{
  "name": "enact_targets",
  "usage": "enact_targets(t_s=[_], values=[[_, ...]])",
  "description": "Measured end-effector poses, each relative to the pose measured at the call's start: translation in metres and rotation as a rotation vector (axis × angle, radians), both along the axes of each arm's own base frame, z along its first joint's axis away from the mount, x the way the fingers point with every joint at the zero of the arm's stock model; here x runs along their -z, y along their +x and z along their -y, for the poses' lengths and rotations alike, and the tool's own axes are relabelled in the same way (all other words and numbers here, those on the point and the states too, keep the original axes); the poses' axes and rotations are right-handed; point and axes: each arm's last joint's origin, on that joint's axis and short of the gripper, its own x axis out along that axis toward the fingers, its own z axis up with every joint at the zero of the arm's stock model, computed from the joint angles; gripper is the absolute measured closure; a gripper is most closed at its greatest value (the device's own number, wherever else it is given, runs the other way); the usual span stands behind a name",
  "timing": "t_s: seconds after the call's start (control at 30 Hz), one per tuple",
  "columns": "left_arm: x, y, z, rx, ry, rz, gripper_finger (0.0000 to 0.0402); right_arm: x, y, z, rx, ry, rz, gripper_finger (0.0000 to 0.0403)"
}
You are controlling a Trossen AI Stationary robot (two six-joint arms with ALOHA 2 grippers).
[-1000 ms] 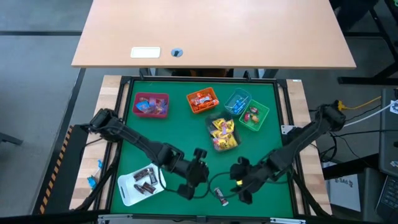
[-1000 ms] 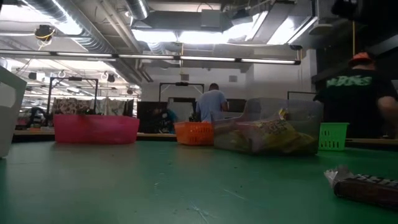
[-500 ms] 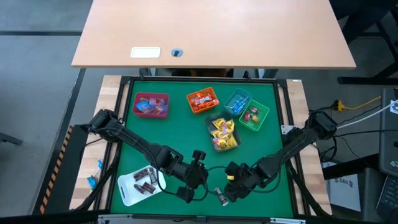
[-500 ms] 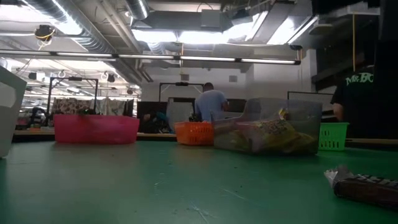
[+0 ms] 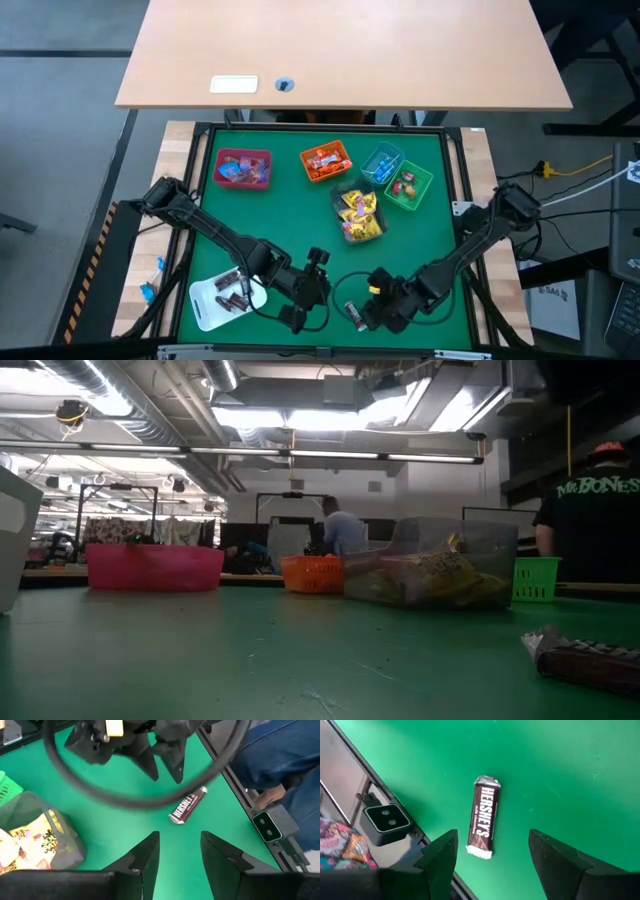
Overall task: Sort candy
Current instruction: Put the brown chocolate into the white bin
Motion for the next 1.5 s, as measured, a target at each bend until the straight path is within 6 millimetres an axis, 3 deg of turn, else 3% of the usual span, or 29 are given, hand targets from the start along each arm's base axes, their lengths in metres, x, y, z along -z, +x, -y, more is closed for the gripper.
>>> enact_targets(t_s=[0.3, 0.47, 0.63, 0.77, 0.9, 1.2, 1.5], values=[[0.0, 0.0, 0.0, -0.005, 0.001, 0.001, 0.0269, -0.004, -0.007, -0.015, 0.09, 0.028, 0.099, 0.0159], [0.0, 0.0, 0.0, -0.006, 0.001, 0.002, 0.0269, 0.005, 0.005, -0.028, 0.08, 0.016, 0.09, 0.0159], [0.0, 0.0, 0.0, -0.006, 0.0, 0.003, 0.0269, 0.015, 0.018, -0.042, 0.039, -0.097, -0.036, 0.0159], [0.0, 0.0, 0.0, -0.007, 0.001, 0.004, 0.0269, 0.012, 0.024, -0.048, 0.021, -0.192, -0.129, 0.0159], [0.0, 0.0, 0.0, -0.007, 0.001, 0.004, 0.0269, 0.008, 0.034, -0.058, -0.046, -0.209, -0.105, 0.0159], [0.0, 0.0, 0.0, -0.007, 0.002, 0.003, 0.0269, 0.034, 0.038, -0.063, -0.068, -0.251, -0.164, 0.0159], [0.0, 0.0, 0.0, -0.007, 0.002, 0.003, 0.0269, 0.032, 0.039, -0.063, -0.099, -0.292, -0.125, 0.0159]])
